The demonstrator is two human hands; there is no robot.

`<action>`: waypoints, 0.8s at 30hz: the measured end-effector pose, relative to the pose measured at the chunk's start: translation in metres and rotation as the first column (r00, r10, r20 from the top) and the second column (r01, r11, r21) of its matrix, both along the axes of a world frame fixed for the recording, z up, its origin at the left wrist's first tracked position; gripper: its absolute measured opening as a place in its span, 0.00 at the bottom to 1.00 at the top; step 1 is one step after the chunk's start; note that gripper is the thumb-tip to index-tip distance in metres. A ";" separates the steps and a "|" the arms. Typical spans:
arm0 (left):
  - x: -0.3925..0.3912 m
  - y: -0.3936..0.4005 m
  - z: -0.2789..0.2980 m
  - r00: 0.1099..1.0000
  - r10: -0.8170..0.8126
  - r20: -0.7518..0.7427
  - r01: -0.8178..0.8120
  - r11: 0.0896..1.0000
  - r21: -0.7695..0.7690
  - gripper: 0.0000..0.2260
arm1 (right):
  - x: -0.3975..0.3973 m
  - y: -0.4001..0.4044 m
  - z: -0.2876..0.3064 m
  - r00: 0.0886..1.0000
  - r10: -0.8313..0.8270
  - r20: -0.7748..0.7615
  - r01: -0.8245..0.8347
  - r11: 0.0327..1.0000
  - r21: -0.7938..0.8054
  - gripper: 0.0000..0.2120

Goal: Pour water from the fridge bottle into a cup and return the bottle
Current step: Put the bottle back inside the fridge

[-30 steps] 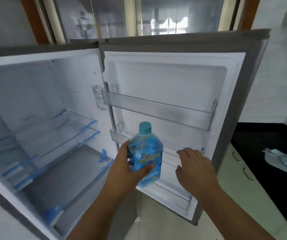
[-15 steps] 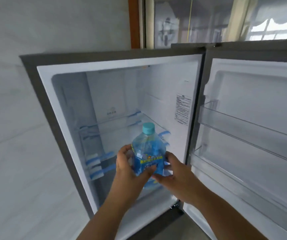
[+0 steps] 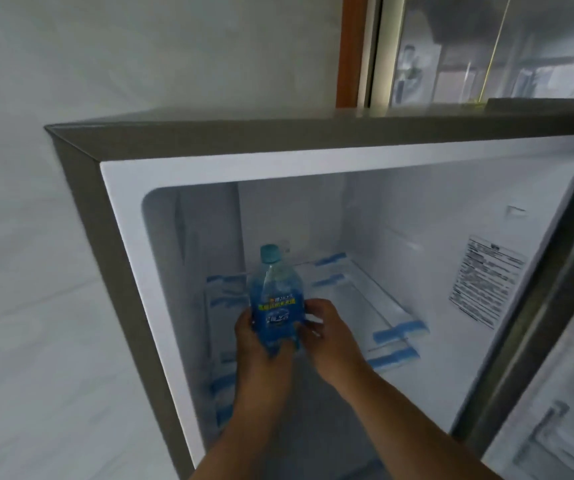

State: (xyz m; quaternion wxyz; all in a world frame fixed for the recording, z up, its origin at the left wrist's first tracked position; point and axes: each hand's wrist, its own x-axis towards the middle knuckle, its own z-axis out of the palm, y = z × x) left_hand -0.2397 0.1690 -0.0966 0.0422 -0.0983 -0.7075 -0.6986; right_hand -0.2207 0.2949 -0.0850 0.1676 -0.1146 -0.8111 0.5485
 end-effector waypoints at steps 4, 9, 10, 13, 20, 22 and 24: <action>-0.019 0.013 -0.004 0.995 0.104 0.002 -0.104 0.994 0.043 0.32 | -0.035 0.000 0.003 0.992 0.102 0.076 -0.097 0.993 -0.065 0.16; -0.047 0.018 0.001 0.983 0.186 -0.004 -0.186 0.982 0.038 0.30 | -0.067 -0.004 0.023 0.950 0.298 0.090 -0.284 0.948 -0.142 0.18; -0.053 0.018 0.002 0.980 0.201 -0.006 -0.200 0.979 0.024 0.30 | -0.072 -0.005 0.025 0.949 0.303 0.083 -0.294 0.950 -0.108 0.17; -0.068 0.017 0.002 0.973 0.231 -0.014 -0.231 0.973 0.016 0.31 | -0.082 -0.008 0.031 0.942 0.327 0.075 -0.322 0.944 -0.069 0.16; -0.068 0.018 0.010 0.968 0.251 -0.023 -0.251 0.968 -0.008 0.32 | -0.084 0.002 0.035 0.908 0.400 0.122 -0.397 0.916 -0.052 0.15; -0.062 0.018 0.016 0.960 0.279 -0.036 -0.279 0.960 -0.003 0.29 | -0.082 0.011 0.032 0.910 0.380 0.164 -0.383 0.924 -0.017 0.26; -0.056 0.016 0.020 0.938 0.337 -0.086 -0.340 0.940 -0.020 0.28 | -0.071 0.017 0.031 0.933 0.311 0.179 -0.317 0.948 0.004 0.37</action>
